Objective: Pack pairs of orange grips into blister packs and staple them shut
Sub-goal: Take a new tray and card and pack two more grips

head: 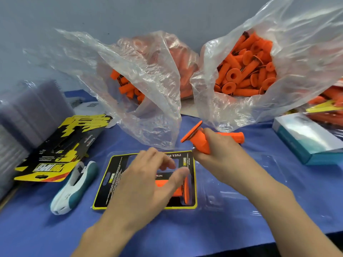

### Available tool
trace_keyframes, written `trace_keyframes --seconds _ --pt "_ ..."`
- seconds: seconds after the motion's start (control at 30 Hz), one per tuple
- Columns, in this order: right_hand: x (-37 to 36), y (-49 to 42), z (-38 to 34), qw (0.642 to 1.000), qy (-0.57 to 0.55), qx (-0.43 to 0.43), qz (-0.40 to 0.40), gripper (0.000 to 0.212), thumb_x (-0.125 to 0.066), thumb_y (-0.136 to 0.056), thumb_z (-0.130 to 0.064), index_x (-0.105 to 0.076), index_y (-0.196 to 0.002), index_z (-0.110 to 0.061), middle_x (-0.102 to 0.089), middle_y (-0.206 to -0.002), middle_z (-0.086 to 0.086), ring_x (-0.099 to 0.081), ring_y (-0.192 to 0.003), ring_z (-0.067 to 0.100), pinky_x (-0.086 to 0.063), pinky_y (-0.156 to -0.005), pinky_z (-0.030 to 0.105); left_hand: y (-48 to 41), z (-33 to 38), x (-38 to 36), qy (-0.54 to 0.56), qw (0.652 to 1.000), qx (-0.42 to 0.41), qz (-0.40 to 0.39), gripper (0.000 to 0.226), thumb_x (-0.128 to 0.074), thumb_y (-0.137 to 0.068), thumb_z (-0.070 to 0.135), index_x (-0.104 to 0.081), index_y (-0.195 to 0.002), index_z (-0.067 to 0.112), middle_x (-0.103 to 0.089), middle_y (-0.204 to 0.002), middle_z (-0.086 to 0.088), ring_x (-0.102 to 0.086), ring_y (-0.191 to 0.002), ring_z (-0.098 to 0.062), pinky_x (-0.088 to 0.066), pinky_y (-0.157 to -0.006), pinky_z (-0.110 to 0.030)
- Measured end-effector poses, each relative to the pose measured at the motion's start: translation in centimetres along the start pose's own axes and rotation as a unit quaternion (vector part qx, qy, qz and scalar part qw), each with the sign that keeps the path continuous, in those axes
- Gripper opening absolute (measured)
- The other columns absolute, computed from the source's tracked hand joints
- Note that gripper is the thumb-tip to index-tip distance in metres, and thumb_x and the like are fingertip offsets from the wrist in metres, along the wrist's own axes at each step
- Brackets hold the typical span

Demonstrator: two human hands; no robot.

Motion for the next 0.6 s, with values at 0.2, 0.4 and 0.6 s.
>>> trace_keyframes --seconds 0.2,0.4,0.6 --pt "-1.0 3.0 0.6 0.994 -0.006 -0.063 -0.09 0.024 -0.067 -0.085 -0.045 -0.054 -0.095 -0.027 -0.061 -0.089 -0.005 -0.059 -0.084 0.023 -0.05 -0.075 0.041 1.6 1.9 -1.7 -0.162 0.98 0.092 -0.065 0.048 -0.031 -0.085 0.076 -0.046 -0.08 0.031 -0.056 -0.074 0.015 -0.055 -0.075 -0.008 -0.039 -0.064 -0.03" --pt "-1.4 3.2 0.1 0.993 0.032 -0.073 -0.084 0.035 -0.068 -0.081 -0.05 -0.054 -0.101 -0.026 -0.06 -0.094 -0.003 -0.058 -0.088 0.027 -0.05 -0.076 0.041 1.7 1.5 -1.2 -0.125 0.987 0.081 -0.062 0.043 -0.035 -0.093 0.064 -0.047 -0.075 0.027 -0.057 -0.066 0.011 -0.053 -0.067 -0.011 -0.042 -0.063 -0.034" --pt "-1.2 3.3 0.4 0.996 0.058 -0.04 -0.058 0.031 -0.064 -0.085 -0.047 -0.047 -0.09 -0.023 -0.056 -0.088 -0.001 -0.055 -0.084 0.028 -0.043 -0.067 0.039 1.8 -1.1 2.2 0.155 0.983 0.092 -0.045 0.036 -0.046 -0.088 0.056 -0.055 -0.076 0.024 -0.043 -0.054 0.009 -0.034 -0.051 -0.005 -0.029 -0.048 -0.021"
Point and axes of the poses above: each hand's wrist, its own y-axis away from the middle knuckle, its own x-axis out of the back of the hand, z = x × y, the point moved 2 cm from there along -y, towards the middle knuckle
